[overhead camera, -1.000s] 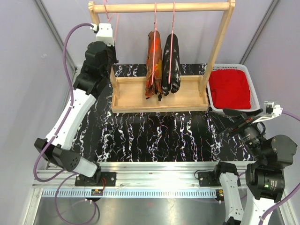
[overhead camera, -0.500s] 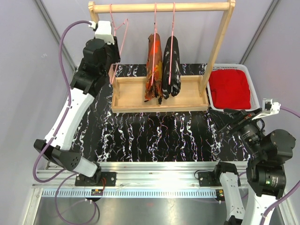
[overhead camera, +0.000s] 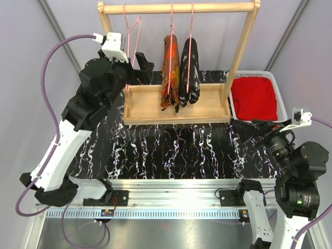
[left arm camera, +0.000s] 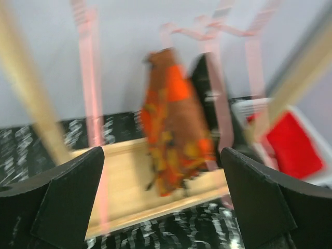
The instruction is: Remove the trousers from the hanger
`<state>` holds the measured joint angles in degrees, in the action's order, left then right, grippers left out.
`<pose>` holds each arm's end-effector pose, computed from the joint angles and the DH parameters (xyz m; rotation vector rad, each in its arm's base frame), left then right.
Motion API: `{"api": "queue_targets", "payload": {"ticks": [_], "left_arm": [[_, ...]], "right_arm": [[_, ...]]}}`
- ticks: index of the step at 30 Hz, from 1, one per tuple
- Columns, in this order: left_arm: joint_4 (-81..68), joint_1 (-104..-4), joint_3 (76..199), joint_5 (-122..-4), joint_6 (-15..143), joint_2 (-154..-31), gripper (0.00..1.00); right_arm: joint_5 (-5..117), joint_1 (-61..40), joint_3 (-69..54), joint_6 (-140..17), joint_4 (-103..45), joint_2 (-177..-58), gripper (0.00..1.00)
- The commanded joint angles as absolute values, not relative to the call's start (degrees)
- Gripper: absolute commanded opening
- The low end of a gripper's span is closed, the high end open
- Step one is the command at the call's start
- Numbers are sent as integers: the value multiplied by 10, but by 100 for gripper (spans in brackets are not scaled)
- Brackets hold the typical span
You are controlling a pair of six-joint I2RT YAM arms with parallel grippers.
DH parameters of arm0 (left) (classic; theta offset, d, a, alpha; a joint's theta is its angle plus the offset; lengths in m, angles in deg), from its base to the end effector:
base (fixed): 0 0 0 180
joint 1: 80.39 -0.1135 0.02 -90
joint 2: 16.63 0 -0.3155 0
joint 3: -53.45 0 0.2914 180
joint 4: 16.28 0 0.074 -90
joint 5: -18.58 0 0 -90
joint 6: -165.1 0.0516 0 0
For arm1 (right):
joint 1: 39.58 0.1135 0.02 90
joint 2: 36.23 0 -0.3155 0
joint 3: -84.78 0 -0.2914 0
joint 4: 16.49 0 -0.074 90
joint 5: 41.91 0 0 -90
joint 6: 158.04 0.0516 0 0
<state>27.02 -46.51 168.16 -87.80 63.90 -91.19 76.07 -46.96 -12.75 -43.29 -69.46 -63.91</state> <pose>0.2423 -0.1452 0.5987 0.1023 1.6332 -0.3727 0.0310 0.0204 0.5019 0.0451 1.5746 0.6135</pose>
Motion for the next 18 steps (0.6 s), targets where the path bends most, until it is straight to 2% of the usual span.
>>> {"api": "queue_targets", "payload": {"ticks": [1,4,13,16,17,18], "left_arm": [[266,-413,1722,-894,639,-905,99],[278,-377,1753,-913,647,-939,99],[296,-358,1858,-942,672,-1101,97],[313,-359,1899,-985,691,-1156,84],[314,-359,1905,-994,692,-1165,70],[313,-360,1909,-1002,692,-1171,66]], "right_arm": [[767,-465,-120,-439,-687,-642,100],[780,-465,-122,-431,-686,-636,99],[804,-465,-130,-399,-678,-626,99],[812,-464,-128,-395,-675,-625,100],[819,-464,-130,-393,-672,-624,99],[823,-464,-132,-390,-666,-623,99]]}}
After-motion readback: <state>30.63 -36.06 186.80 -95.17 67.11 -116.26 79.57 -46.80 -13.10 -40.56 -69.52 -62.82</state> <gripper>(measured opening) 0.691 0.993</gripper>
